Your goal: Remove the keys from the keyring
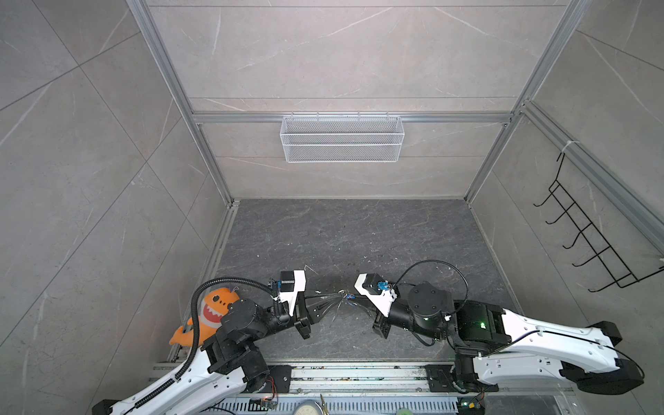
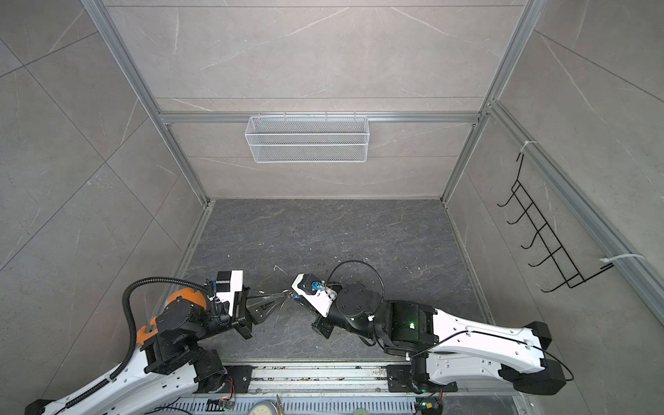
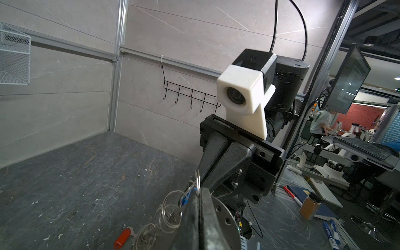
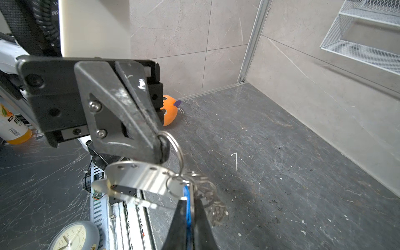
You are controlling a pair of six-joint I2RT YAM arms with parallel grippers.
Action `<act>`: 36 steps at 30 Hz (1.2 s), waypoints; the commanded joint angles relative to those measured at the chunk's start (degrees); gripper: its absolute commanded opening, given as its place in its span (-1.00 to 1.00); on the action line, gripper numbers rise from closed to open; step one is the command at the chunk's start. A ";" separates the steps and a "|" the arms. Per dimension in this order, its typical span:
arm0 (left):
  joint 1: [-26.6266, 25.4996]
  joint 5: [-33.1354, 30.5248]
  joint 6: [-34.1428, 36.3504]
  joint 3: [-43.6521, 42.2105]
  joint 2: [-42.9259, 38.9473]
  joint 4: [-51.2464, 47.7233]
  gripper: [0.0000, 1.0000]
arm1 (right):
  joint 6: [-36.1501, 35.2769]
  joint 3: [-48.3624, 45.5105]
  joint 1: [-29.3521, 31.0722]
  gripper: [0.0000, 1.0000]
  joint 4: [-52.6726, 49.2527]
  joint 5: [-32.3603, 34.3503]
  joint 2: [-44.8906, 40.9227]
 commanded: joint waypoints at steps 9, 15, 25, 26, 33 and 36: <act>0.13 -2.00 2.26 1.48 -1.90 -1.15 -1.00 | 0.03 1.95 0.64 -1.00 -4.54 2.93 -2.08; 0.13 -1.07 2.61 2.12 -1.03 -2.75 -1.00 | -0.68 3.67 0.62 -1.00 -6.16 4.85 -2.45; 0.13 4.02 2.82 4.06 2.55 -5.23 -1.00 | -5.09 10.76 0.63 -1.00 -12.63 5.27 0.54; 0.11 4.99 2.90 4.31 3.08 -5.35 -1.00 | -6.06 12.21 0.63 -1.00 -13.95 4.64 1.20; 0.15 12.74 2.22 5.00 6.30 -3.69 -1.00 | -12.26 19.18 0.64 -1.00 -20.43 0.62 4.64; 0.13 16.08 1.71 5.17 7.33 -2.33 -1.00 | -14.21 21.15 0.60 -1.00 -21.83 -1.59 5.45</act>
